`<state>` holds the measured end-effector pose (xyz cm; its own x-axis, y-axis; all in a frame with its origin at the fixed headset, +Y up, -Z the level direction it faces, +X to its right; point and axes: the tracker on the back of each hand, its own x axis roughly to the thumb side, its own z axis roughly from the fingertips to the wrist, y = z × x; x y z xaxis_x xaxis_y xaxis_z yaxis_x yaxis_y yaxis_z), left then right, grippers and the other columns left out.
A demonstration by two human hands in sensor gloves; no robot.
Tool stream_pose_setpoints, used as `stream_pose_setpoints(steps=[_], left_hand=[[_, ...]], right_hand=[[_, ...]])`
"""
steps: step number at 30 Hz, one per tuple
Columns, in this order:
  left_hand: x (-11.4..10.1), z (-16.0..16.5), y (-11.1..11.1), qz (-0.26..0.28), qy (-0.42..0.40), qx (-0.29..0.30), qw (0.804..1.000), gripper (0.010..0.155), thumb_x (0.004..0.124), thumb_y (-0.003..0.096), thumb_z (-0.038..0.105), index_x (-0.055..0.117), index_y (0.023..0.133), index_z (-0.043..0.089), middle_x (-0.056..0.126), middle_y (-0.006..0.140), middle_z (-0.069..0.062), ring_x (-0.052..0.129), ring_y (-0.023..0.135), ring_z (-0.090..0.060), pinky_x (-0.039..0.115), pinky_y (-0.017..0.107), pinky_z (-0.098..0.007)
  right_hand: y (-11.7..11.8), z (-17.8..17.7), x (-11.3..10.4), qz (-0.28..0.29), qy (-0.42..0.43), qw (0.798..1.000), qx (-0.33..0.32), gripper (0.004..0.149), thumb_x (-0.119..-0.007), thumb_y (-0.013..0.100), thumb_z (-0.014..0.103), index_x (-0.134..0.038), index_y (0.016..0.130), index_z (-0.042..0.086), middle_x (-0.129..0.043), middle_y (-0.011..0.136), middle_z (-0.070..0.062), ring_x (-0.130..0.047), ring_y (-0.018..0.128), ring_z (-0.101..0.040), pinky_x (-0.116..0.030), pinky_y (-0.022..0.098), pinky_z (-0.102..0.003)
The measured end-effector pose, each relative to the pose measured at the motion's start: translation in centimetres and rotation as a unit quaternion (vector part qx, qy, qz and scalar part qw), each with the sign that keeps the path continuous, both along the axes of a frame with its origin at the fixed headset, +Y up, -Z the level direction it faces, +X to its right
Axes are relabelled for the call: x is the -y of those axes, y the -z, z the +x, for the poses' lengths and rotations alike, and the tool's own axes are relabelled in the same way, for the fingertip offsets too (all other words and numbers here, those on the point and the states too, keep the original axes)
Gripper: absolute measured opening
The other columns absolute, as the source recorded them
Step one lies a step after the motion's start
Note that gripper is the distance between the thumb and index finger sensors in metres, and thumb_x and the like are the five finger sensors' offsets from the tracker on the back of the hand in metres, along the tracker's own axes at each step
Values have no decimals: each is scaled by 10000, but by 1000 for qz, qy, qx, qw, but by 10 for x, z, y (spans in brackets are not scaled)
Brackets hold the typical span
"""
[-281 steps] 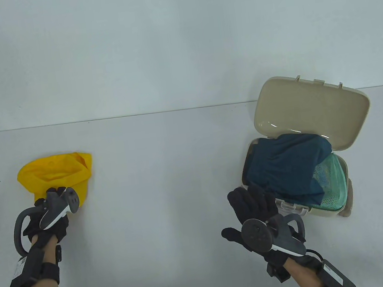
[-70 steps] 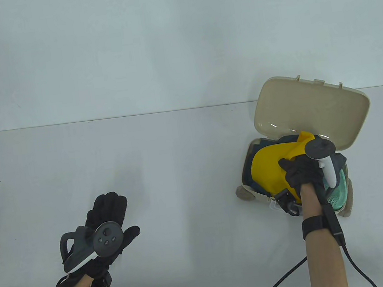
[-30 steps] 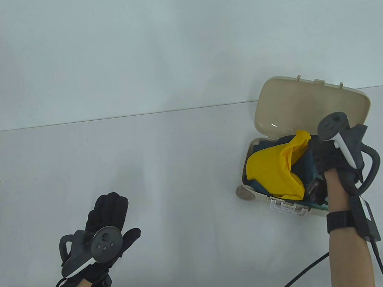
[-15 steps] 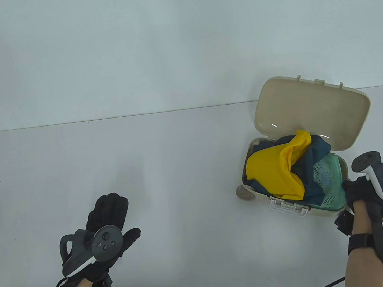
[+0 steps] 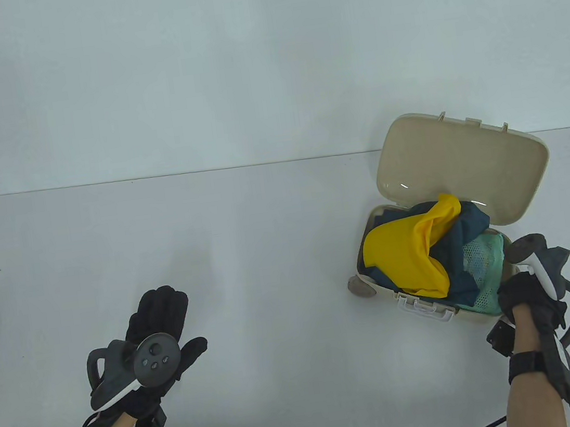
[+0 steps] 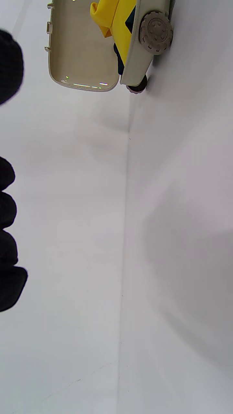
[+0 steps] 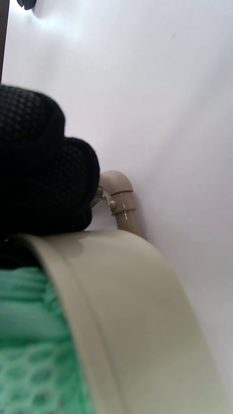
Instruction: Pack suitcase
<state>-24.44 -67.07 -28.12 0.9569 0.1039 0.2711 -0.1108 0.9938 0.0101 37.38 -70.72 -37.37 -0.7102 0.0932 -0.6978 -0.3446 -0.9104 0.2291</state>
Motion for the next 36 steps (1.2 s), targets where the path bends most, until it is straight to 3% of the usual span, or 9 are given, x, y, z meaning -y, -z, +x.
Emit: stream_pose_setpoints(steps=[8, 16, 27, 33, 36], left_hand=[[0, 1, 0, 2, 0, 4, 1000, 852, 596, 497, 596, 256, 1151, 169, 268, 1212, -173, 328, 1119, -463, 469, 799, -572], [-1, 1, -1, 9, -2, 2, 1000, 852, 595, 497, 597, 256, 1151, 168, 268, 1211, -175, 329, 1118, -463, 471, 799, -570], [0, 1, -2, 4, -1, 4, 1000, 852, 596, 499, 595, 256, 1151, 166, 270, 1211, -177, 332, 1117, -464, 472, 798, -570], [0, 1, -2, 1, -2, 4, 1000, 853, 596, 498, 597, 256, 1151, 166, 272, 1211, -179, 330, 1118, -465, 471, 799, -569], [-5, 1, -3, 7, -7, 3, 1000, 858, 596, 497, 602, 255, 1152, 166, 274, 1212, -179, 333, 1118, -466, 473, 798, -569]], right_hand=[[5, -40, 1, 6, 23, 998, -59, 533, -740, 520, 386, -749, 935, 53, -988, 599, -36, -1021, 379, -130, -878, 280, -254], [9, -109, 3, 16, 26, 989, -144, 535, -738, 521, 391, -751, 931, 47, -985, 579, -34, -1017, 362, -116, -878, 269, -242], [1, -197, 6, 17, 64, 961, -267, 543, -740, 524, 396, -753, 915, 18, -986, 557, -40, -1023, 343, -97, -887, 254, -226], [-2, -204, 8, 17, 88, 957, -276, 558, -737, 522, 413, -757, 907, 9, -992, 546, -38, -1030, 332, -86, -899, 243, -214], [-1, -194, 7, 2, 142, 951, -273, 613, -706, 526, 456, -716, 955, 18, -972, 641, -54, -1029, 420, -145, -894, 300, -257]])
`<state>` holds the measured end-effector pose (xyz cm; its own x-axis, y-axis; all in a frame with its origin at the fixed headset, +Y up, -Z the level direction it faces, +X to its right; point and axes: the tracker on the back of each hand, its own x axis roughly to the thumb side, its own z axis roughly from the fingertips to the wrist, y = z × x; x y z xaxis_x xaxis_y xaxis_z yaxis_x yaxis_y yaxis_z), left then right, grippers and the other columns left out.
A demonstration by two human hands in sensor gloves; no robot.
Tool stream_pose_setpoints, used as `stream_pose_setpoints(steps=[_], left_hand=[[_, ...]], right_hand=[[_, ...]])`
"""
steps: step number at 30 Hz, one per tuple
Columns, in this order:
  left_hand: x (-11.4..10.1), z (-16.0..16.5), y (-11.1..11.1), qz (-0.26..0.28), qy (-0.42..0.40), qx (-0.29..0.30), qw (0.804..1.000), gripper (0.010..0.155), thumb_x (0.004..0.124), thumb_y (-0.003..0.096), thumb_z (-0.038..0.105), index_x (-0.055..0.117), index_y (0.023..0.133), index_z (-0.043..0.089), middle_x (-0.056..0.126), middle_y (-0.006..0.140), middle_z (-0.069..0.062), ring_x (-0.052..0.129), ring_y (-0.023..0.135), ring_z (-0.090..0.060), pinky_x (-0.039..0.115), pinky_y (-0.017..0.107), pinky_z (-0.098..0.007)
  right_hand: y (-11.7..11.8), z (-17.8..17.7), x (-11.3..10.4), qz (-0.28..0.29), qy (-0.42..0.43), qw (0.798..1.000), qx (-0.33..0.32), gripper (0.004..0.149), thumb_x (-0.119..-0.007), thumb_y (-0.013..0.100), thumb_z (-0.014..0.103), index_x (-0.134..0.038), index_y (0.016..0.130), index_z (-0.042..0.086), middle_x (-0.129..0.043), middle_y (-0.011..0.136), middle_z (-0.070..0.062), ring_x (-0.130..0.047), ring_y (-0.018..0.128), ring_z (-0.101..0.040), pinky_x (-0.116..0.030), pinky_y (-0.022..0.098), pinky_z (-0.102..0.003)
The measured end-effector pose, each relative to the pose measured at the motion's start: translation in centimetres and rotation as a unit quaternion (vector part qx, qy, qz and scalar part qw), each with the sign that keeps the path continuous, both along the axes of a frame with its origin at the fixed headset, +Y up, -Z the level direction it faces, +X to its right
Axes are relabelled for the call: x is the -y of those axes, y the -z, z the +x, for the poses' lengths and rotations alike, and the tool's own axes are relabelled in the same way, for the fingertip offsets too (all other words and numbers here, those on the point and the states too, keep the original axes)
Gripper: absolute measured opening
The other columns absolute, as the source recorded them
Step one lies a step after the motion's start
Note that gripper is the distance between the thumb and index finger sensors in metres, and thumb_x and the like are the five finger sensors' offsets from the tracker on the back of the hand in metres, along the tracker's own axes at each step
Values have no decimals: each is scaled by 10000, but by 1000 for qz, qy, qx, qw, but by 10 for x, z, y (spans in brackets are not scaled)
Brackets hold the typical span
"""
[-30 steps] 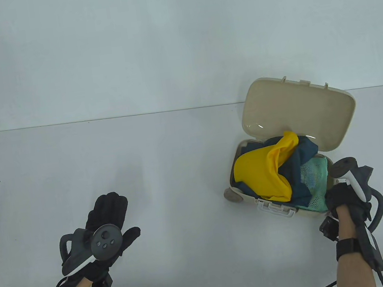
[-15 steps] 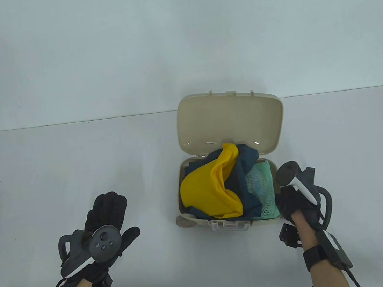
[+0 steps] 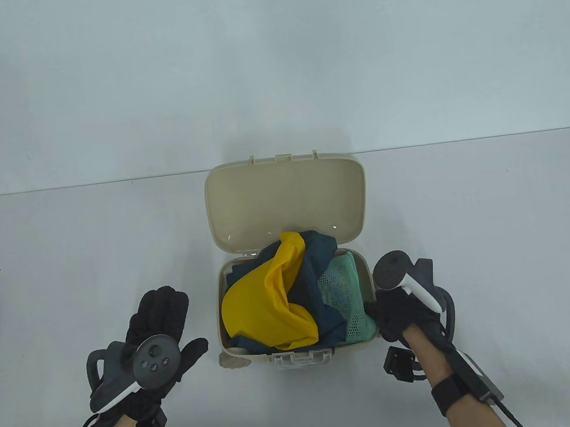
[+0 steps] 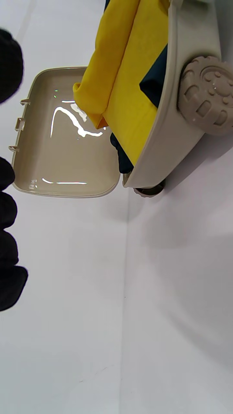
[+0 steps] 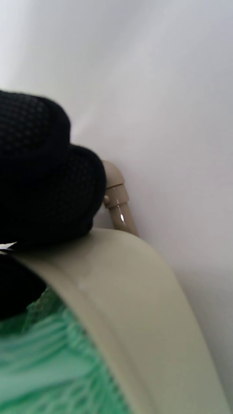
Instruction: Pack suitcase
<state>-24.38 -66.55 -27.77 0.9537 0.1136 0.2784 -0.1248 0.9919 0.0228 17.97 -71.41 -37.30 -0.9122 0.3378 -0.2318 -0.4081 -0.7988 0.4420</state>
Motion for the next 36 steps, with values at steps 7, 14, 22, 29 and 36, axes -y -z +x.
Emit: stream_pose_setpoints(steps=[7, 14, 22, 29, 36], left_hand=[[-30, 25, 21, -23, -16, 35, 999, 887, 605, 487, 629, 248, 1157, 170, 276, 1220, -182, 330, 1124, -473, 468, 804, -576], [-26, 94, 76, -116, -1, 89, 989, 980, 600, 450, 686, 133, 1143, 175, 266, 1223, -184, 344, 1132, -477, 481, 808, -580], [18, 162, 100, -177, 66, 137, 972, 1039, 612, 427, 716, -30, 1090, 239, 141, 1196, -214, 327, 1133, -482, 505, 802, -593], [35, 199, 108, -205, 121, 158, 958, 861, 586, 437, 721, 233, 1152, 394, 69, 1182, -223, 295, 1132, -510, 473, 767, -673], [40, 191, 113, -232, 107, 167, 952, 758, 599, 452, 715, 437, 1126, 410, 87, 1199, -176, 278, 1140, -484, 451, 772, -667]], right_hand=[[2, 15, -64, 86, -3, 996, 15, 662, -650, 543, 500, -657, 1004, 25, -944, 733, -99, -1022, 482, -202, -887, 336, -286], [5, -30, -81, 109, -11, 994, -15, 753, -594, 526, 581, -621, 1027, 19, -918, 822, -136, -1043, 521, -221, -922, 317, -259], [9, -53, -56, 81, -51, 995, -20, 768, -631, 531, 552, -588, 1037, -24, -871, 894, -191, -1048, 570, -270, -948, 333, -293], [17, -69, -35, 51, -84, 995, -33, 758, -715, 535, 442, -514, 1041, -85, -788, 952, -288, -1028, 655, -349, -951, 380, -323], [25, -80, -14, 27, -107, 993, -44, 830, -725, 525, 458, -448, 1045, -127, -757, 964, -308, -997, 694, -396, -937, 408, -369]])
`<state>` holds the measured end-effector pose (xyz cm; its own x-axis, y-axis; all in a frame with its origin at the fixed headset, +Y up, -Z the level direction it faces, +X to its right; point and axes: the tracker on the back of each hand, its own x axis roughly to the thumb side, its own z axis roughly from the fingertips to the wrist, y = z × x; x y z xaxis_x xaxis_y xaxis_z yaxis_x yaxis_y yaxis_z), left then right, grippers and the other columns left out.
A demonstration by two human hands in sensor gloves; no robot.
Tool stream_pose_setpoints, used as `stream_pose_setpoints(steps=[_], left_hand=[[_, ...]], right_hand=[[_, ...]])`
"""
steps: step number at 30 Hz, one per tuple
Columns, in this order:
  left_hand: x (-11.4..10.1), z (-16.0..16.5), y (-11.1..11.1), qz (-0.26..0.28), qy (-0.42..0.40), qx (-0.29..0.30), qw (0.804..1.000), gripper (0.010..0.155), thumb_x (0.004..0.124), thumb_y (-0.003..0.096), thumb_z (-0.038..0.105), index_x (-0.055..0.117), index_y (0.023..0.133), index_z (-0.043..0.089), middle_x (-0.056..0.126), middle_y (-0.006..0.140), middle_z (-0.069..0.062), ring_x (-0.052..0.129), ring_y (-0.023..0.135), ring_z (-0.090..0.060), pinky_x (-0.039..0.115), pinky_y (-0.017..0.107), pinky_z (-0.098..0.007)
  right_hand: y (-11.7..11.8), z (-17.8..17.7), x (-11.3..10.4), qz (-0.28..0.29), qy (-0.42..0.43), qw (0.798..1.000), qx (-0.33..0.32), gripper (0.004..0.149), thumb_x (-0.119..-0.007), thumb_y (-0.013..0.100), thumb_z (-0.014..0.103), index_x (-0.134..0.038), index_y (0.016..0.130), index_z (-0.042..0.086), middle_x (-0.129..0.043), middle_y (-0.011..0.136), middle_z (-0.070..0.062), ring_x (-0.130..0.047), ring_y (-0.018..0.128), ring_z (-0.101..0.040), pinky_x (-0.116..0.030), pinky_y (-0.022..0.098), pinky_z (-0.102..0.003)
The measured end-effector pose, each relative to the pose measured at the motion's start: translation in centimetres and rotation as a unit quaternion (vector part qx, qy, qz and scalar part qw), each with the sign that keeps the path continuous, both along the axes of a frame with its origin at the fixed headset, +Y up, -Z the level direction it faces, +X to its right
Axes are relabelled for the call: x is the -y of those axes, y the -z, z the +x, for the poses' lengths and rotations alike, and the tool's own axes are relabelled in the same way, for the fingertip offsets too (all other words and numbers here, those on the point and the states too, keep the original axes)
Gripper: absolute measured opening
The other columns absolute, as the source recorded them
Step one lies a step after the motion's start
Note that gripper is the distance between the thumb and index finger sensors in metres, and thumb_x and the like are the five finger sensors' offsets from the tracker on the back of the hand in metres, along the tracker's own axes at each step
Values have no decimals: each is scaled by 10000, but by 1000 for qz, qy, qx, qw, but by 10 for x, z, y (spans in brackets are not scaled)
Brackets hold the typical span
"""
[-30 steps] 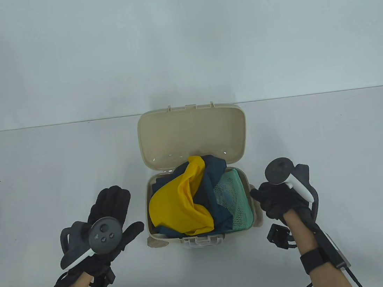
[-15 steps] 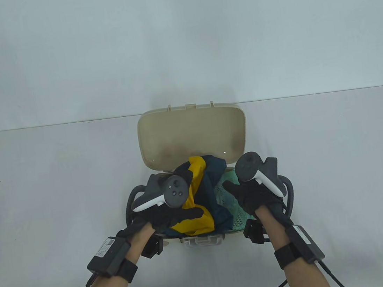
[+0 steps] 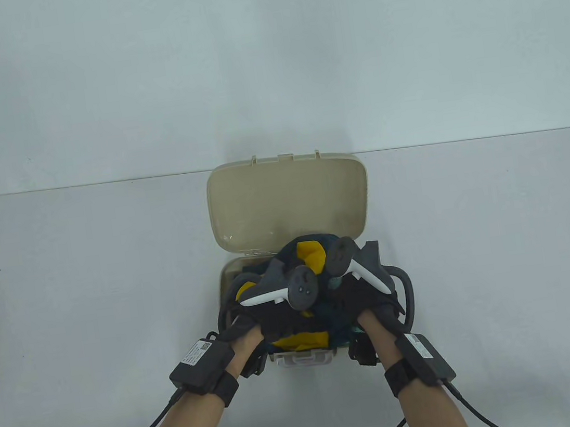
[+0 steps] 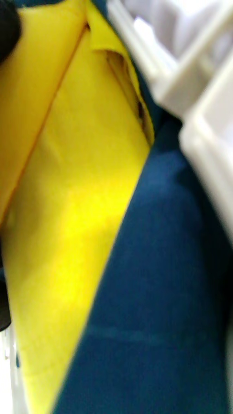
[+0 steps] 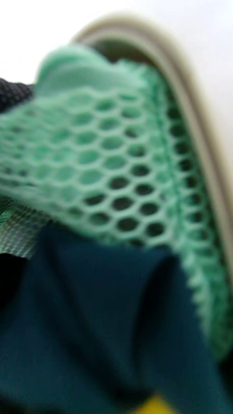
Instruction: Pack suitcase
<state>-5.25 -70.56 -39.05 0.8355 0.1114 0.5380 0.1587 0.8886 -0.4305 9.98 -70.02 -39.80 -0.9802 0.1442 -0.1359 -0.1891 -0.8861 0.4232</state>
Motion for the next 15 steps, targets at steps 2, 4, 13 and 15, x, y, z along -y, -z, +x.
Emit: stream_pose_setpoints(steps=[2, 4, 13, 15], left_hand=[[1, -5, 1, -5, 3, 1, 1000, 744, 611, 449, 715, 470, 1111, 408, 95, 1204, -157, 276, 1143, -470, 449, 776, -656], [1, -10, 1, -8, 8, 1, 1000, 733, 615, 448, 715, 480, 1102, 413, 101, 1205, -153, 276, 1144, -463, 449, 776, -654], [11, -10, -1, 13, 76, 2, 997, 703, 622, 446, 704, 527, 1076, 407, 152, 1215, -139, 299, 1146, -438, 467, 776, -635], [15, -4, -3, 27, 111, 7, 993, 698, 618, 449, 698, 507, 1076, 410, 147, 1210, -149, 298, 1142, -443, 471, 772, -639]], right_hand=[[1, 0, 3, 0, 18, 1000, 1, 835, -711, 517, 470, -449, 1046, -121, -758, 966, -291, -995, 695, -394, -936, 415, -374], [2, 3, 7, -7, 45, 999, 4, 810, -705, 515, 460, -456, 1052, -93, -761, 967, -264, -995, 697, -375, -938, 417, -357], [3, 13, 11, 2, 68, 997, 29, 663, -709, 531, 306, -501, 1046, -56, -803, 934, -225, -1017, 657, -320, -944, 391, -287], [4, 14, 11, 2, 74, 996, 40, 648, -698, 535, 273, -490, 1047, -65, -801, 930, -230, -1019, 653, -318, -945, 386, -283]])
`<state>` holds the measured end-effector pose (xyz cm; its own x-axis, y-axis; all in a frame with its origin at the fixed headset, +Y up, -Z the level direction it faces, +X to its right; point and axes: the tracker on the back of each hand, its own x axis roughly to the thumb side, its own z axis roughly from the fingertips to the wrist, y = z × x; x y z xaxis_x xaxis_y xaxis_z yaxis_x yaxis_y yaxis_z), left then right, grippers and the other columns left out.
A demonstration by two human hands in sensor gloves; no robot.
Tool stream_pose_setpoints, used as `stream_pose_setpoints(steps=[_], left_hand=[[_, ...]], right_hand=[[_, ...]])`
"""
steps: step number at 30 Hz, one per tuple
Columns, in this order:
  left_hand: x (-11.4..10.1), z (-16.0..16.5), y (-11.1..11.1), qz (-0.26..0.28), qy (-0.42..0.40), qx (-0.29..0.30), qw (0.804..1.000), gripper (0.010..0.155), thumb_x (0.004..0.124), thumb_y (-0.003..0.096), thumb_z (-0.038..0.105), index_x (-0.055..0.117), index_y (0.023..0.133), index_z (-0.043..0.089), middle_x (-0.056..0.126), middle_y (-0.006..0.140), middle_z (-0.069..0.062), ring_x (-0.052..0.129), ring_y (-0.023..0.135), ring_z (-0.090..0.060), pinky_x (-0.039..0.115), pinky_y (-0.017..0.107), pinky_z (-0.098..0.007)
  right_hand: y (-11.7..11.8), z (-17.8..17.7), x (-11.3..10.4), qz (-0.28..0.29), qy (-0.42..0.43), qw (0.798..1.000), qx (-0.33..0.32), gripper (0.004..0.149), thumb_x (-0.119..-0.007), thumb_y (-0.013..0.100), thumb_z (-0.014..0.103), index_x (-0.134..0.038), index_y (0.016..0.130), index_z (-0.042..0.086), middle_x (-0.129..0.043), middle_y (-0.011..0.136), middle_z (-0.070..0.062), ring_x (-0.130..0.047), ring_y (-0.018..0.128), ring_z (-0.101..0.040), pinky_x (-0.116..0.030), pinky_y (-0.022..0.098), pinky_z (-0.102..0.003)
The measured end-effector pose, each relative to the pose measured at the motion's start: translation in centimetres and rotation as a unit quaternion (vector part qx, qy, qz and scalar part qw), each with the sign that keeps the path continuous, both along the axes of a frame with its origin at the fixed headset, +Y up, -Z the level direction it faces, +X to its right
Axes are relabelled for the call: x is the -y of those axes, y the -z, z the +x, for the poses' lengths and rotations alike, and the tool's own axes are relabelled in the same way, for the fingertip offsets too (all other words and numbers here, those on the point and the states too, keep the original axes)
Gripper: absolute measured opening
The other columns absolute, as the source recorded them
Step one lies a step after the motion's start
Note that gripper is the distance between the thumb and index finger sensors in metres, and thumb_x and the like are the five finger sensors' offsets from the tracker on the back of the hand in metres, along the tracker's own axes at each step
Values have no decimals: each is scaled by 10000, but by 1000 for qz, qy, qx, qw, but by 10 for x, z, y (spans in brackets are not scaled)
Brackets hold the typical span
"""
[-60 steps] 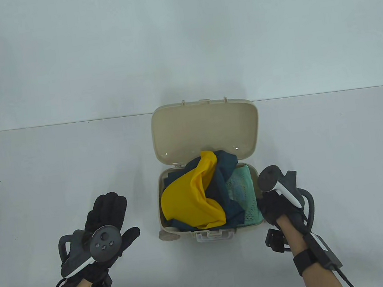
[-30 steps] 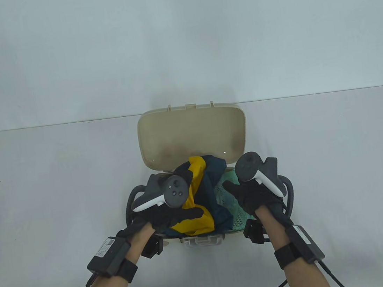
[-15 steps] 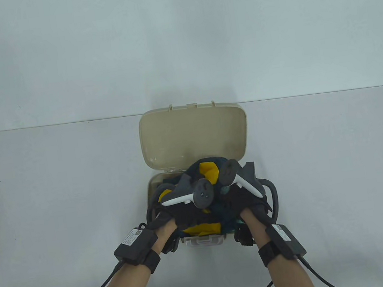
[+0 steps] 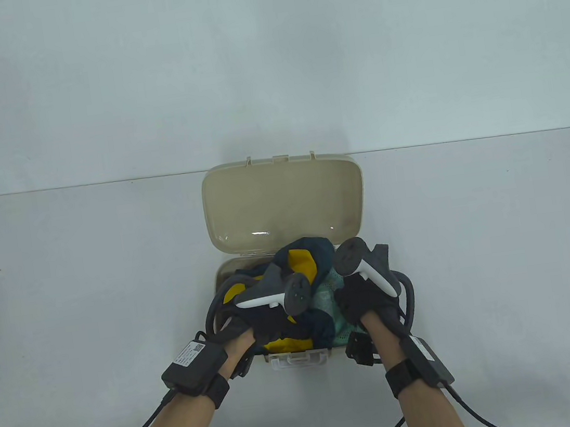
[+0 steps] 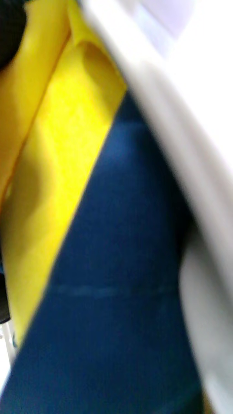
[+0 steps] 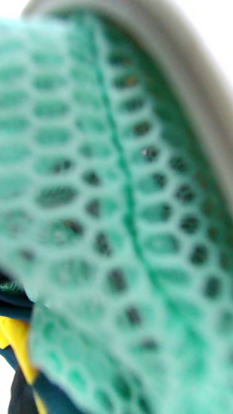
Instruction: Pack suitcase
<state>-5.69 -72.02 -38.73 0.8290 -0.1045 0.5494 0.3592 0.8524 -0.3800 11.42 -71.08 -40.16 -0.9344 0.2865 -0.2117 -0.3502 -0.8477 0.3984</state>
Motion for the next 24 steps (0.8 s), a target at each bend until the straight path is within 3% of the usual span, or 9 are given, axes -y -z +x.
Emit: stream_pose_setpoints(steps=[7, 9, 10, 13, 20, 24], left_hand=[[2, 0, -1, -8, 4, -3, 1000, 704, 627, 454, 686, 471, 1083, 412, 115, 1202, -153, 271, 1138, -447, 455, 772, -642], [3, -1, 0, -16, -3, -8, 1000, 719, 638, 454, 681, 459, 1095, 410, 100, 1199, -150, 251, 1137, -445, 435, 772, -643], [3, 0, 0, -21, -2, -8, 1000, 723, 640, 455, 679, 448, 1099, 413, 93, 1197, -152, 244, 1135, -448, 428, 772, -644], [2, 0, 0, -26, 0, -8, 1000, 744, 640, 456, 678, 422, 1115, 408, 75, 1191, -157, 225, 1131, -453, 416, 772, -647], [3, -1, -1, -24, -8, -9, 1000, 737, 640, 457, 675, 426, 1111, 413, 65, 1190, -153, 214, 1130, -451, 399, 771, -649], [3, 1, -3, -17, 12, -6, 1000, 725, 642, 460, 667, 421, 1104, 416, 60, 1187, -152, 213, 1127, -452, 405, 770, -650]], right_hand=[[-1, 2, 0, 0, 14, 1000, 1, 634, -659, 554, 256, -457, 1052, -81, -786, 941, -247, -1015, 658, -328, -943, 388, -285], [-2, 5, 0, -6, 45, 999, -2, 756, -643, 564, 424, -415, 1064, -96, -767, 957, -269, -998, 676, -360, -934, 398, -309], [-2, 3, 0, -15, 63, 998, -11, 902, -651, 530, 549, -356, 1078, -104, -740, 972, -305, -971, 695, -403, -918, 406, -346], [-3, -9, 1, -25, 14, 999, -41, 1040, -680, 490, 623, -254, 1089, -113, -686, 1007, -325, -934, 726, -418, -907, 408, -371], [-8, -27, 8, -8, -73, 995, -60, 1119, -683, 463, 666, -179, 1087, -114, -648, 1031, -325, -911, 727, -401, -898, 420, -384], [-6, -24, 8, 10, -88, 995, -40, 1063, -742, 499, 580, -179, 1081, -109, -663, 1015, -317, -935, 702, -371, -912, 405, -343]])
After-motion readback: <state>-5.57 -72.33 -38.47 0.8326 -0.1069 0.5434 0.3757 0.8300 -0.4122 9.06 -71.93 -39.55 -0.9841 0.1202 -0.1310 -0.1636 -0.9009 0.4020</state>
